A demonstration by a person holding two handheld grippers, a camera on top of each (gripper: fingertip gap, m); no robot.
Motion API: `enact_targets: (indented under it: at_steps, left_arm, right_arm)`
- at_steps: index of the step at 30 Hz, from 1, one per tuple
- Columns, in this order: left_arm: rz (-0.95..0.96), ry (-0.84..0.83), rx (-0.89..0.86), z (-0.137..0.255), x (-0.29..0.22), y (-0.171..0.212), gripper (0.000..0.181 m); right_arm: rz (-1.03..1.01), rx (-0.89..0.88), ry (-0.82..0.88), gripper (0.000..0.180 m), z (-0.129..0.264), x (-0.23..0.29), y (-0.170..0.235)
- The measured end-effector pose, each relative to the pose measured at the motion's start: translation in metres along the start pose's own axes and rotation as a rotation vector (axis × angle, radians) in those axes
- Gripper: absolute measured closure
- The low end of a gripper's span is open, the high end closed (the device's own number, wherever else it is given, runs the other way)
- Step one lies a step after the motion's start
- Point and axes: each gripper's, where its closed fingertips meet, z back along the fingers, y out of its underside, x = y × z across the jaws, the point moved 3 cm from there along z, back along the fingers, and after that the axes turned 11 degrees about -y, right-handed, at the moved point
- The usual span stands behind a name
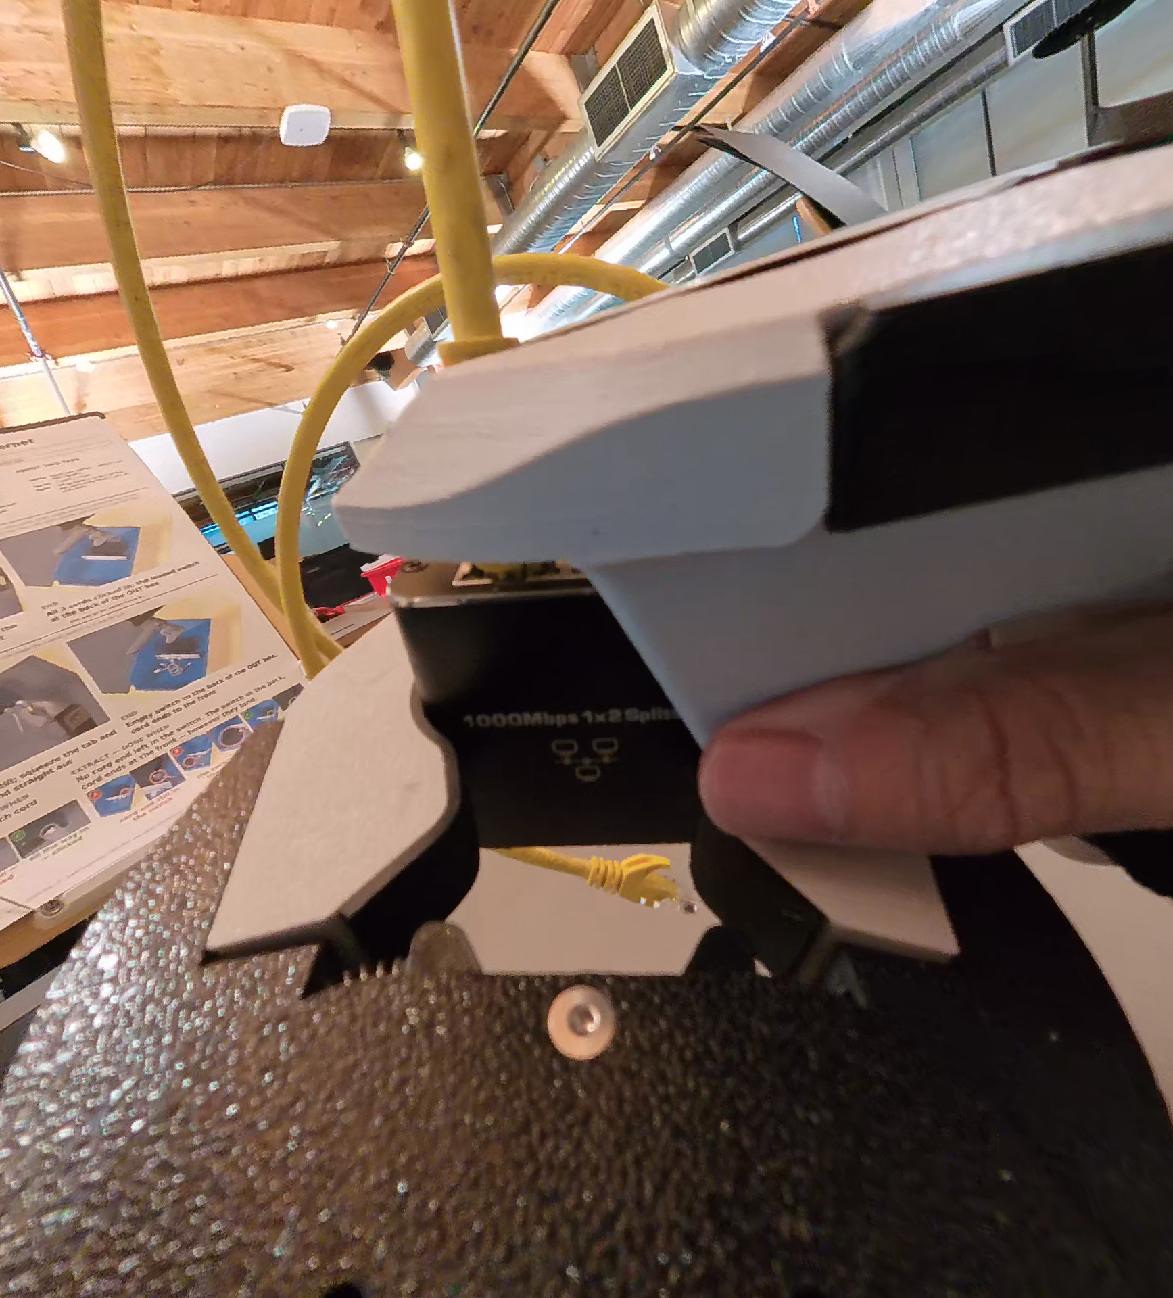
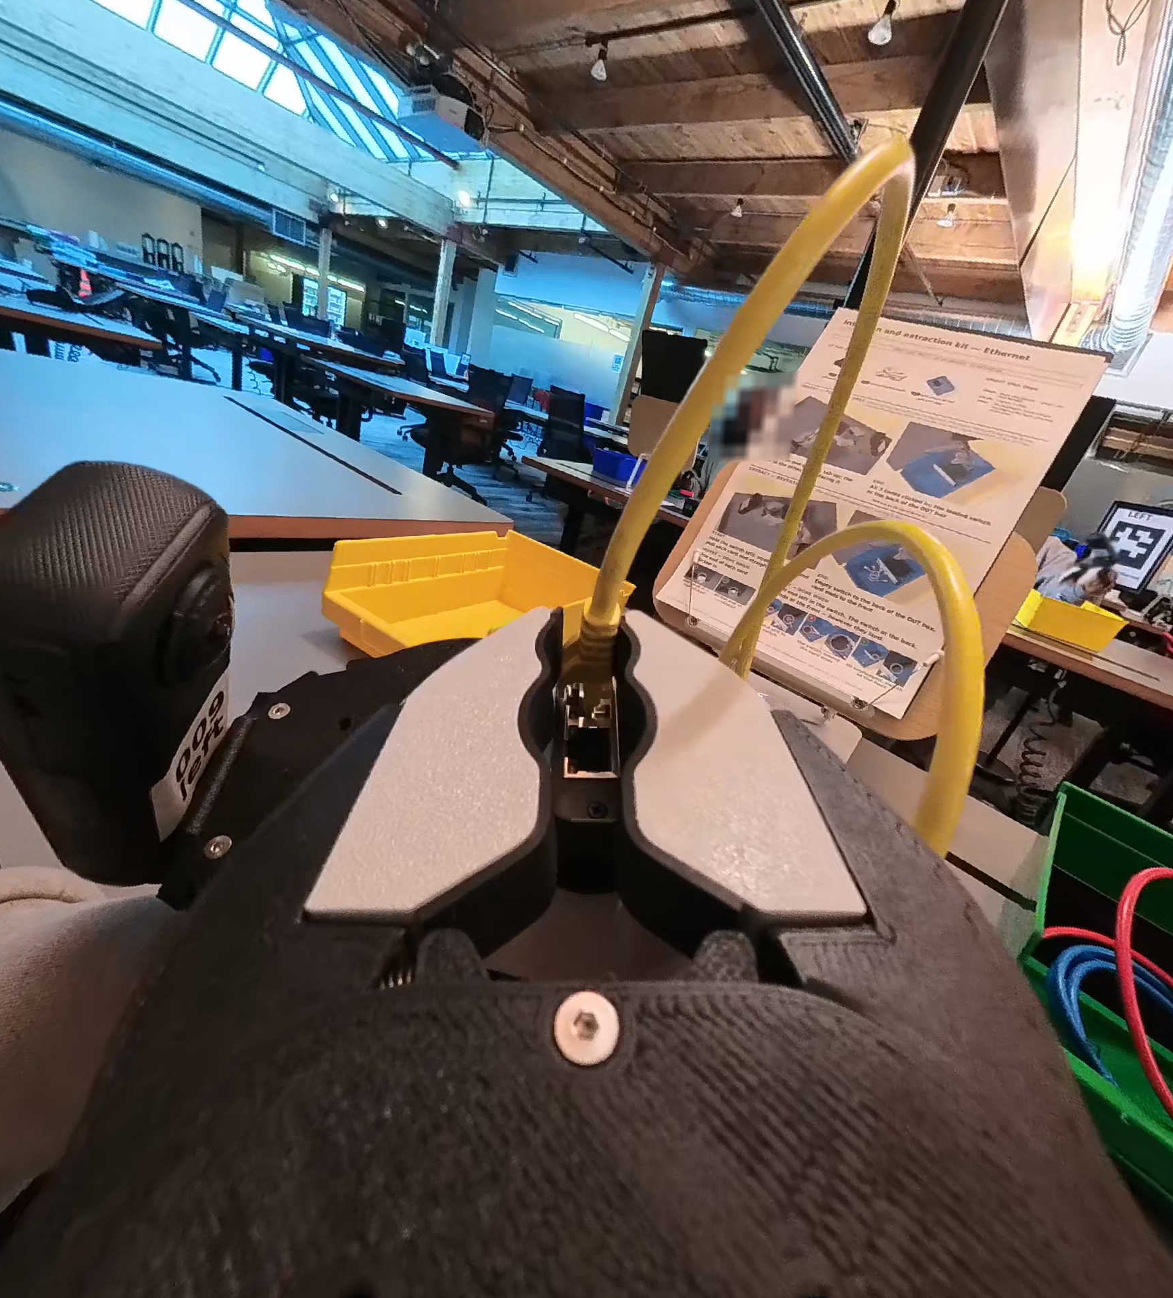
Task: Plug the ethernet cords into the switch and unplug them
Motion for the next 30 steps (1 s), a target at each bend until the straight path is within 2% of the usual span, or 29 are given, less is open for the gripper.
enact_targets:
  at_steps: [1,19,30]
  left_arm:
    - [0.001,0.000,0.001,-0.0002,-0.0002,0.0004,0.106]
    - [0.003,0.002,0.028,-0.0047,-0.0030,0.0057,0.106]
    - [0.005,0.019,0.050,-0.0076,-0.0046,0.0078,0.106]
  right_arm:
    - [0.008,0.005,-0.001,0.166,0.0000,-0.0003,0.0004]
    - [0.081,0.075,-0.064,0.165,0.0018,-0.0052,0.0058]
    - [0.156,0.145,-0.035,0.165,0.0028,-0.0056,0.0062]
